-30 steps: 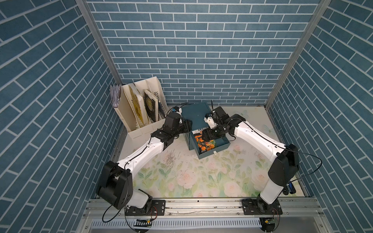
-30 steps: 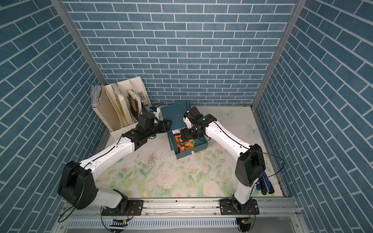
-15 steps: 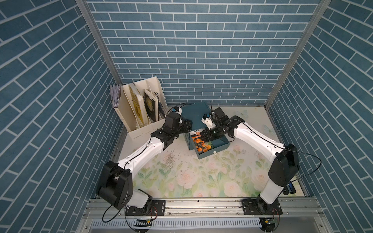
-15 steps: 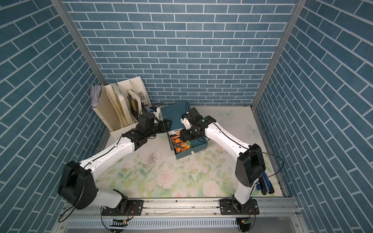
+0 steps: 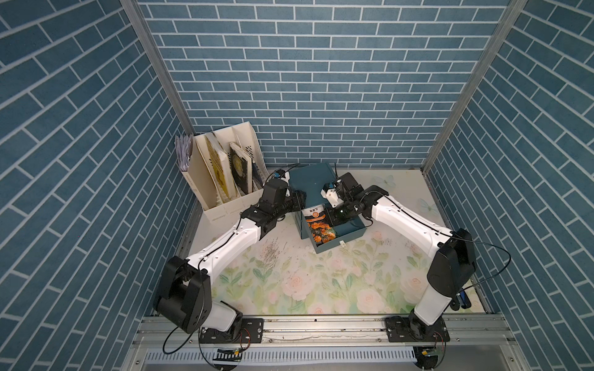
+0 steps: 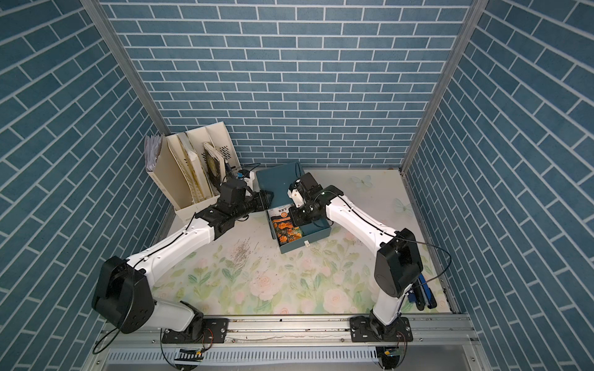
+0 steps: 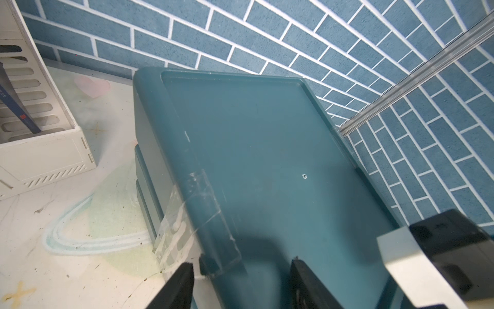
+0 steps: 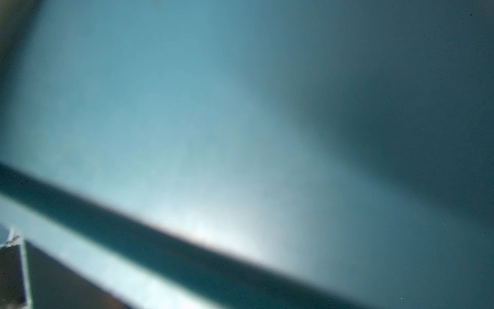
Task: Take the seed bags out of the drawer
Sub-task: Pick up the seed packet from the drawer.
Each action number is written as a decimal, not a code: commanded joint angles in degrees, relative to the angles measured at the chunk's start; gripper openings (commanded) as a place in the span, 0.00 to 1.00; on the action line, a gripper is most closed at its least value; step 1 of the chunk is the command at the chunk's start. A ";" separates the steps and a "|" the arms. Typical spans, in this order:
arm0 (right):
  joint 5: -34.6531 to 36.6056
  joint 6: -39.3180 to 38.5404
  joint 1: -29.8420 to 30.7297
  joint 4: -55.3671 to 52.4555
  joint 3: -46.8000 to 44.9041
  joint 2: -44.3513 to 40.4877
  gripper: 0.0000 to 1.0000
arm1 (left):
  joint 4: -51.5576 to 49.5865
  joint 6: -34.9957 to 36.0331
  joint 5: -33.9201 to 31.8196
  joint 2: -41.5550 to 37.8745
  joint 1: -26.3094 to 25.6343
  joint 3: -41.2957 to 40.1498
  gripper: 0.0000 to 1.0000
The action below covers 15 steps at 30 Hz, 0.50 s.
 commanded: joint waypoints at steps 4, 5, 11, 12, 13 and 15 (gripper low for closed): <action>1.38 1.14 0.41 -2.98 -0.66 0.21 0.00 | -4.87 1.25 -0.47 -0.29 -0.33 0.10 0.62; 1.47 1.31 0.40 -2.99 -0.39 0.13 0.00 | -4.88 1.27 -0.54 -0.30 -0.30 0.07 0.61; 2.15 2.17 0.24 -3.97 1.89 -0.58 0.00 | -5.09 1.60 -0.65 -0.15 -0.29 0.09 0.61; 2.12 2.30 0.20 -4.19 2.48 -0.73 0.00 | -5.12 1.67 -0.65 -0.08 -0.30 0.10 0.62; 2.18 2.46 0.14 -4.46 3.01 -0.89 0.00 | -5.22 1.67 -0.72 -0.19 -0.29 0.03 0.61; 2.13 2.57 0.05 -5.08 3.84 -1.16 0.00 | -5.22 1.79 -0.82 -0.21 -0.30 0.09 0.62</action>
